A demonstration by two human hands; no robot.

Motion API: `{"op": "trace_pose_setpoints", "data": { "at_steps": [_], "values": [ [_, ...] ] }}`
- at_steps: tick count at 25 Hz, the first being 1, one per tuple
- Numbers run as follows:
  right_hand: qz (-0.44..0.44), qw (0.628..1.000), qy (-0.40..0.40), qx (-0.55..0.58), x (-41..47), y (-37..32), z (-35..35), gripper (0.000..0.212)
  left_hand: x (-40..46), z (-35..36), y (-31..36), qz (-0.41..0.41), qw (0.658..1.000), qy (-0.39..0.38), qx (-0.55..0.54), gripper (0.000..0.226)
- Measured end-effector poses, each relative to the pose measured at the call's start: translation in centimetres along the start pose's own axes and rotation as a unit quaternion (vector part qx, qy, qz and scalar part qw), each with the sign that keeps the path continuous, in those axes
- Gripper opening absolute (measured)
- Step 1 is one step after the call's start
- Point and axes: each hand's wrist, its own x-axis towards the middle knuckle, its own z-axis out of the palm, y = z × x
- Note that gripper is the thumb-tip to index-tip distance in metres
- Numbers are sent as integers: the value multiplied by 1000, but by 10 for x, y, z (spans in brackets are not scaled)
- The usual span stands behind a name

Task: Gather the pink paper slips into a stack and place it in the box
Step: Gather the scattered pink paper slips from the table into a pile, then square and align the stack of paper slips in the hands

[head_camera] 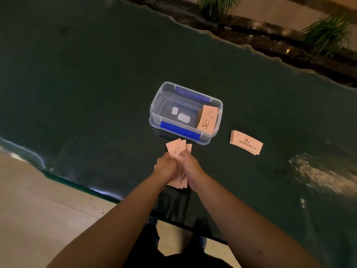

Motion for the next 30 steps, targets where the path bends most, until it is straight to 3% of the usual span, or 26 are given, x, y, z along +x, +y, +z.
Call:
{"op": "trace_pose_setpoints", "data": {
  "at_steps": [5, 9, 13, 19, 24, 30],
  "values": [
    [-12, 1000, 9, 28, 0, 7, 8, 57, 9, -24, -3, -27, 991, -57, -119, 44],
    [-20, 996, -44, 71, 0, 5, 17, 50, 13, -36, -10, -46, 966, -122, -222, 42],
    [-30, 998, -31, 52, -4, 5, 30, 47, 13, -35, -19, -45, 952, -129, -272, 53],
    [-63, 993, -95, 33, -19, 0, 24, 47, 13, -47, -18, -10, 954, -152, -260, 43],
    [-135, 983, -120, -25, -28, -3, -20, 51, 2, -33, -6, 20, 934, -153, -321, 40],
    [-148, 977, -155, 17, -37, 6, -109, 55, -30, 31, 20, 63, 915, -158, -366, 33]
  ]
}}
